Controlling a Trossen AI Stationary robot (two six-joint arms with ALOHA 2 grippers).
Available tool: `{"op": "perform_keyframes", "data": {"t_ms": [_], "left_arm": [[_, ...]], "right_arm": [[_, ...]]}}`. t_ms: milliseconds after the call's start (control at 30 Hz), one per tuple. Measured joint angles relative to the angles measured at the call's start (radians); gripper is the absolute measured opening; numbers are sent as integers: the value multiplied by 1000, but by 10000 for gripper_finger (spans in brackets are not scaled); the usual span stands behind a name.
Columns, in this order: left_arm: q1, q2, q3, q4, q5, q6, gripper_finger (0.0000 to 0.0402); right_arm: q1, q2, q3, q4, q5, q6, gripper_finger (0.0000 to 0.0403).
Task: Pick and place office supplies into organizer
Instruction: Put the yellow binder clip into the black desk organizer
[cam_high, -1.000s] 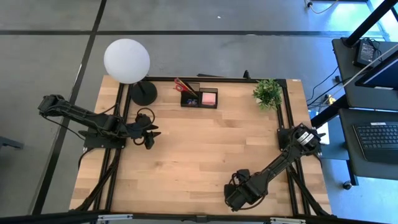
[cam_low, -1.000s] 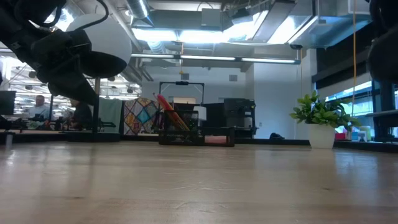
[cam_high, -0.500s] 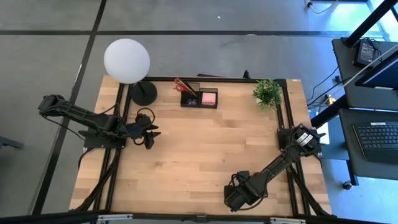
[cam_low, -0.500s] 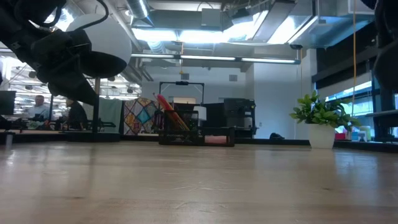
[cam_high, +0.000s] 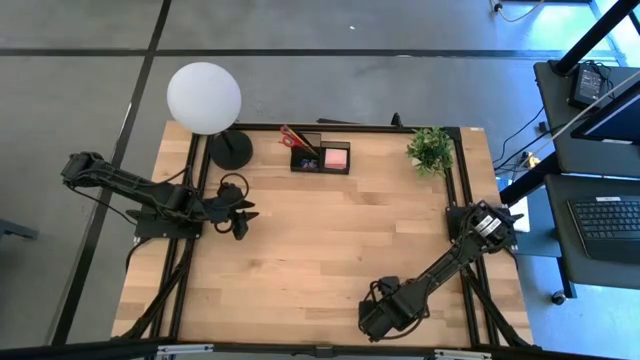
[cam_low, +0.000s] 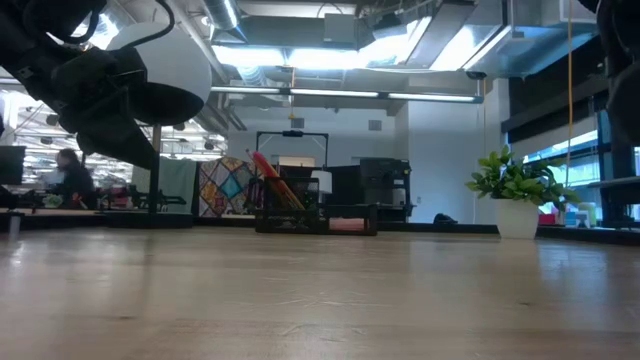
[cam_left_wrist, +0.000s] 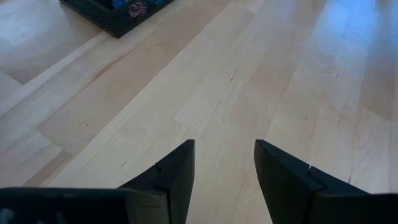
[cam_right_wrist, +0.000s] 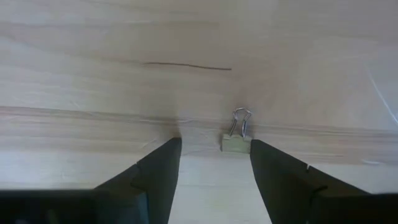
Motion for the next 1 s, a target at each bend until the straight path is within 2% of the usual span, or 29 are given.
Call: {"op": "perform_keyframes", "data": {"t_ms": [633,1000], "left_arm": [[0,0,0,0,0,-3,159],[0,0,0,0,0,-3,159]], "right_arm": [[0,0,-3,7,-5,13,198],[0,0,-3,19,1,7,117]]}}
